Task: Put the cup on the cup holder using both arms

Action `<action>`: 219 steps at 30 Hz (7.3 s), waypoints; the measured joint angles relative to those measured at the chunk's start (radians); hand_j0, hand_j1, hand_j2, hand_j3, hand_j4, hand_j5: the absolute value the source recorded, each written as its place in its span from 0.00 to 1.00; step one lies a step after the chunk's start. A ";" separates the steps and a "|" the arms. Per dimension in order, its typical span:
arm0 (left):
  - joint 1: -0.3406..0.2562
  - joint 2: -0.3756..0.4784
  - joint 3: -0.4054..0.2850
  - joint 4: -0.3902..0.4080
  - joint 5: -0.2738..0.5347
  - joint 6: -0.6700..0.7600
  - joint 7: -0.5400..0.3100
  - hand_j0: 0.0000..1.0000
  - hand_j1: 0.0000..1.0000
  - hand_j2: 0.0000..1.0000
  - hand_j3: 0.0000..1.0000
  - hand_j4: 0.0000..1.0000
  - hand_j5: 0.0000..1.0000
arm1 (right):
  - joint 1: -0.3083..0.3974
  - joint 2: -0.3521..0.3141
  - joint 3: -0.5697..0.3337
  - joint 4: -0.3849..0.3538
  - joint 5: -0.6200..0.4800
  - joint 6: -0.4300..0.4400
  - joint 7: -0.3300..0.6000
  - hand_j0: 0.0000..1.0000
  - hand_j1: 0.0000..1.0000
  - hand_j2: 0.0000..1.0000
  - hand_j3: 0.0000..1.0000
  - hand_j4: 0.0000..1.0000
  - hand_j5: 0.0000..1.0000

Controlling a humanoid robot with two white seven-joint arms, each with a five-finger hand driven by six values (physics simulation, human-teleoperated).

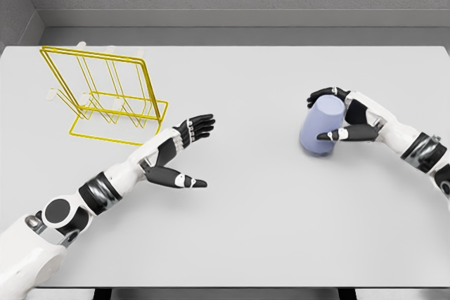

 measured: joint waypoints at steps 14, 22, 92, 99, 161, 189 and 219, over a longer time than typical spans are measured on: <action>0.103 0.036 0.030 -0.078 0.000 -0.013 -0.008 1.00 1.00 1.00 1.00 1.00 1.00 | -0.005 0.004 0.001 -0.071 0.002 -0.008 0.000 0.67 0.67 0.67 0.67 0.67 0.67; 0.149 0.080 0.097 -0.122 0.006 -0.017 -0.011 1.00 1.00 1.00 1.00 1.00 1.00 | -0.003 0.022 0.009 -0.136 0.004 -0.008 0.000 0.67 0.67 0.67 0.67 0.67 0.67; 0.126 -0.038 0.147 -0.019 -0.001 0.046 -0.003 1.00 1.00 1.00 1.00 1.00 1.00 | -0.078 0.207 0.194 -0.086 0.161 0.010 -0.036 1.00 1.00 1.00 1.00 1.00 1.00; 0.124 -0.107 0.147 0.025 -0.024 0.057 -0.003 1.00 1.00 1.00 1.00 1.00 1.00 | -0.091 0.158 0.197 -0.087 0.183 0.004 -0.032 1.00 1.00 1.00 1.00 1.00 1.00; 0.066 -0.313 0.148 0.125 -0.194 0.094 -0.011 1.00 1.00 1.00 1.00 1.00 1.00 | -0.339 -0.324 0.190 -0.104 0.614 -0.262 -0.030 1.00 1.00 1.00 1.00 1.00 1.00; 0.054 -0.347 0.146 0.152 -0.202 0.116 -0.013 1.00 1.00 1.00 1.00 1.00 1.00 | -0.333 -0.318 0.150 -0.091 0.614 -0.262 -0.030 1.00 1.00 1.00 1.00 1.00 1.00; 0.048 -0.354 0.133 0.153 -0.215 0.127 -0.014 1.00 1.00 1.00 1.00 1.00 1.00 | -0.334 -0.326 0.151 -0.069 0.615 -0.262 -0.030 1.00 1.00 1.00 1.00 1.00 1.00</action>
